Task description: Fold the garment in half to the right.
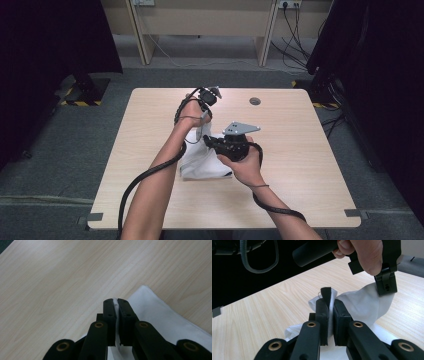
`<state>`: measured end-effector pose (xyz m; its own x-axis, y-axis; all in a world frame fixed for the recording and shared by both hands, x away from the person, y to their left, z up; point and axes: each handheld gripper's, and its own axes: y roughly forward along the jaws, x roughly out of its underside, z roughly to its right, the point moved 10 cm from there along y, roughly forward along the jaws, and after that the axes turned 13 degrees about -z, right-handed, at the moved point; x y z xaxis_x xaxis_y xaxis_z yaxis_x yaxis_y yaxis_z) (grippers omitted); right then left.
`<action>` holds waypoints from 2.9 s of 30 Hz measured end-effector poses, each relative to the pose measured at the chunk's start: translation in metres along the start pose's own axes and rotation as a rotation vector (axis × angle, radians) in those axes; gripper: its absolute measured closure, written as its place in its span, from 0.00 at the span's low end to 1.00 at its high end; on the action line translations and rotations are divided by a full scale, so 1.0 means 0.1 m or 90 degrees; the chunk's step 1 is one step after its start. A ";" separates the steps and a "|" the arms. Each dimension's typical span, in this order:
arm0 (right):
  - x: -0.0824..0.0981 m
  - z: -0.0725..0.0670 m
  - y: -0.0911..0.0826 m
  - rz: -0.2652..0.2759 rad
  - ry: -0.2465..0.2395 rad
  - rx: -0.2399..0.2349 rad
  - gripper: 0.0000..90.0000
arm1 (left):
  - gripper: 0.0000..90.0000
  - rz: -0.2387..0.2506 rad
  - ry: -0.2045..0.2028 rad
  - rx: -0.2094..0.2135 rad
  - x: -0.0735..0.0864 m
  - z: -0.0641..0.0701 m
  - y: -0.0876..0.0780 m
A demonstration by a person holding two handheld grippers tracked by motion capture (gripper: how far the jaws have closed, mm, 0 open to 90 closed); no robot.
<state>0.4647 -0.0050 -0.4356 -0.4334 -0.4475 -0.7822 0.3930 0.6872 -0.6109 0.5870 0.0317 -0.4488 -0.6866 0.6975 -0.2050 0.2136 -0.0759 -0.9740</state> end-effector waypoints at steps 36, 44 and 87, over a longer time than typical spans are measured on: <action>0.15 0.01 0.06 -0.008 0.011 -0.002 0.94 | 0.95 -0.009 0.011 0.000 0.02 0.07 0.11; 0.17 0.01 0.07 -0.011 0.011 -0.003 0.94 | 0.95 -0.013 0.012 0.000 0.04 0.08 0.14; 0.35 0.07 0.04 -0.019 0.021 0.003 0.93 | 0.94 -0.019 0.028 0.004 -0.02 0.20 0.25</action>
<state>0.4570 -0.0218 -0.4666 -0.4718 -0.4485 -0.7591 0.3827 0.6714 -0.6346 0.5798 0.0145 -0.4743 -0.6608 0.7306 -0.1720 0.1896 -0.0592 -0.9801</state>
